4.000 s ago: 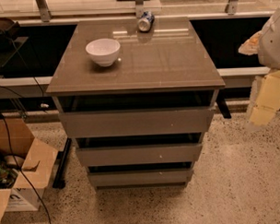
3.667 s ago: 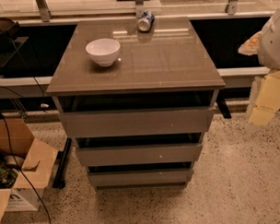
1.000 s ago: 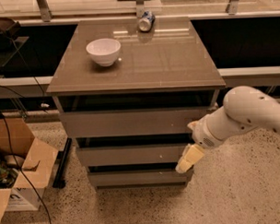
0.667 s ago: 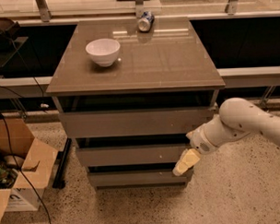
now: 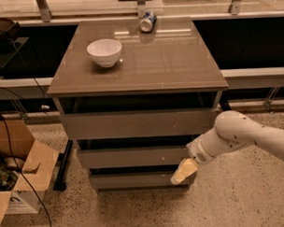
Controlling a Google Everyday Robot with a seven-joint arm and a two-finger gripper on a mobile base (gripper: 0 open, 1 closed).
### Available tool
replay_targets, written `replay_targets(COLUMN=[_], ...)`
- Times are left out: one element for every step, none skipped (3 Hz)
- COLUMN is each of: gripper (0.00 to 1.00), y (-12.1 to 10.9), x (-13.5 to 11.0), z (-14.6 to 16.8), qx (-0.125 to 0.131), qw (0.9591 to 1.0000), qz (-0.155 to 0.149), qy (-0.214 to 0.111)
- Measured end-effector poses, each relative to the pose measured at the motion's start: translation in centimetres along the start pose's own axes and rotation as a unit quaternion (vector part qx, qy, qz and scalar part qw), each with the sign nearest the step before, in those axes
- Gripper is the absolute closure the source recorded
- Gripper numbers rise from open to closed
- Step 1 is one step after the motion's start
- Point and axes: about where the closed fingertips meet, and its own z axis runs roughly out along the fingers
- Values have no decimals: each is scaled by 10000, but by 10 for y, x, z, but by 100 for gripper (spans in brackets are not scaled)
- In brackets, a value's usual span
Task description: Open bottom drawer
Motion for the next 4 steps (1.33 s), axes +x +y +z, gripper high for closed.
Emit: replay_targets(gripper=[0, 0, 0, 0], y=[-3, -17, -31, -47], x=[22, 48, 76, 102], z=[45, 89, 132, 174], qx=[155, 258, 159, -59], qw=[9995, 9974, 9924, 9858], qz=[216, 670, 1197, 1645], qy=[146, -48, -227, -322])
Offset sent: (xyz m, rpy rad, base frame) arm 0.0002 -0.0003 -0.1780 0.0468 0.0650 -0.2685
